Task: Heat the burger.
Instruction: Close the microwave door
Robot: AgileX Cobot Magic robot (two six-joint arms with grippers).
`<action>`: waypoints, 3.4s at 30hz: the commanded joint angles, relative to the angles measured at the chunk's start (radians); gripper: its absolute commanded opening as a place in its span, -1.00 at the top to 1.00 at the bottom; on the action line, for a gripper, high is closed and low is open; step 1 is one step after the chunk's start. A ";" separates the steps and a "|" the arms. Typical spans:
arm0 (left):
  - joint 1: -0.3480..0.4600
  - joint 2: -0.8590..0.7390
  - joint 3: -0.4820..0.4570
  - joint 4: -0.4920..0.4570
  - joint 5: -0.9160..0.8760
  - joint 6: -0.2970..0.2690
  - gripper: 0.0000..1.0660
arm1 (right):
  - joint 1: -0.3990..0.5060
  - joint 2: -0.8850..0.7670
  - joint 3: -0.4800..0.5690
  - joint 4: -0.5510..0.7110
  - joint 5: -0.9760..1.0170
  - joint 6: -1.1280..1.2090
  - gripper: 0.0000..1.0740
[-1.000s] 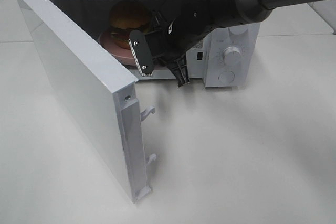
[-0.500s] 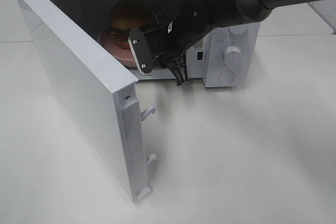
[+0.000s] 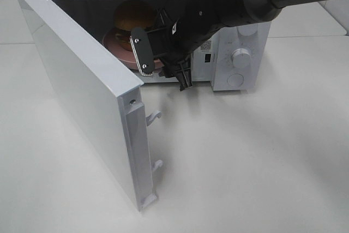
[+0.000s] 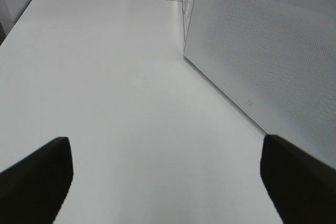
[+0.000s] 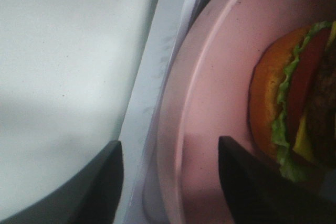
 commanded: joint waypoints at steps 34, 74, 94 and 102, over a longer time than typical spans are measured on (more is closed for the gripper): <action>0.002 -0.005 0.001 -0.003 0.001 0.000 -0.66 | 0.002 -0.499 0.650 -0.002 -0.225 0.210 -0.22; 0.002 -0.005 0.001 -0.003 0.001 0.000 -0.66 | 0.000 -1.378 0.815 -0.103 0.790 1.427 -0.42; 0.002 -0.005 0.001 -0.003 0.001 0.000 -0.66 | -0.267 -1.983 0.974 -0.129 0.819 1.477 -0.44; 0.002 -0.005 0.001 -0.003 0.001 0.000 -0.66 | -0.476 -2.163 1.080 -0.094 0.710 1.490 -0.42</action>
